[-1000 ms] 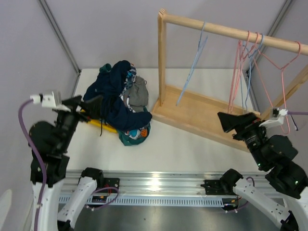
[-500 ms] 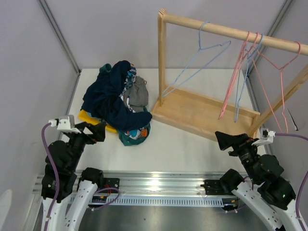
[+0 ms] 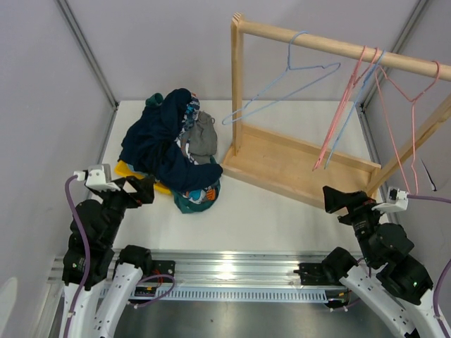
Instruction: Remove the shorts from the hanger
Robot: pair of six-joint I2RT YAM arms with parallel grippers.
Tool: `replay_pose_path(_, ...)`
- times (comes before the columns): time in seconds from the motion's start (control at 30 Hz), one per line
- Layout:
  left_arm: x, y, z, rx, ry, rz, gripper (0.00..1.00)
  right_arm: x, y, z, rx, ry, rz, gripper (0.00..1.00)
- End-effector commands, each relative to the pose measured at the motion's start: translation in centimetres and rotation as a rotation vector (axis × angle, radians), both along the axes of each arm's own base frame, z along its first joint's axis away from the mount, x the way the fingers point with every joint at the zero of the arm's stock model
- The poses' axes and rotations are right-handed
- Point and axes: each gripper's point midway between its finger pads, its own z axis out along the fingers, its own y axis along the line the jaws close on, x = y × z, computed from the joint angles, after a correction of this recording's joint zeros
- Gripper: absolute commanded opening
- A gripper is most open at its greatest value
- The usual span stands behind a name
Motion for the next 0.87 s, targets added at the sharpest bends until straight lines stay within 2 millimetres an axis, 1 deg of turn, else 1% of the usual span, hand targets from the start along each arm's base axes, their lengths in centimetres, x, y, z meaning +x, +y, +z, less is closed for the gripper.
replay_pose_path(0.0, 0.7, 0.3, -0.4, 0.0, 0.025, 0.026, 0.99, 0.7, -0.2, 0.1, 0.0, 0.007, -0.041, 0.99)
replay_pose_path(0.2, 1.1, 0.6, -1.1, 0.0, 0.063, 0.05, 0.99, 0.9, 0.7, -0.1, -0.012, 0.022, -0.004, 0.99)
replay_pose_path(0.7, 1.1, 0.9, -1.0, -0.004, 0.061, 0.069, 0.99, 1.0, 1.2, -0.2, -0.016, 0.028, 0.014, 0.99)
replay_pose_path(0.77, 1.1, 0.9, -1.1, -0.003, 0.064, 0.069, 0.99, 1.0, 1.4, -0.1, -0.029, 0.017, 0.028, 0.97)
replay_pose_path(0.83, 1.1, 0.9, -1.0, -0.003, 0.061, 0.072, 0.99, 1.0, 1.7, 0.0, -0.029, 0.011, 0.045, 0.98)
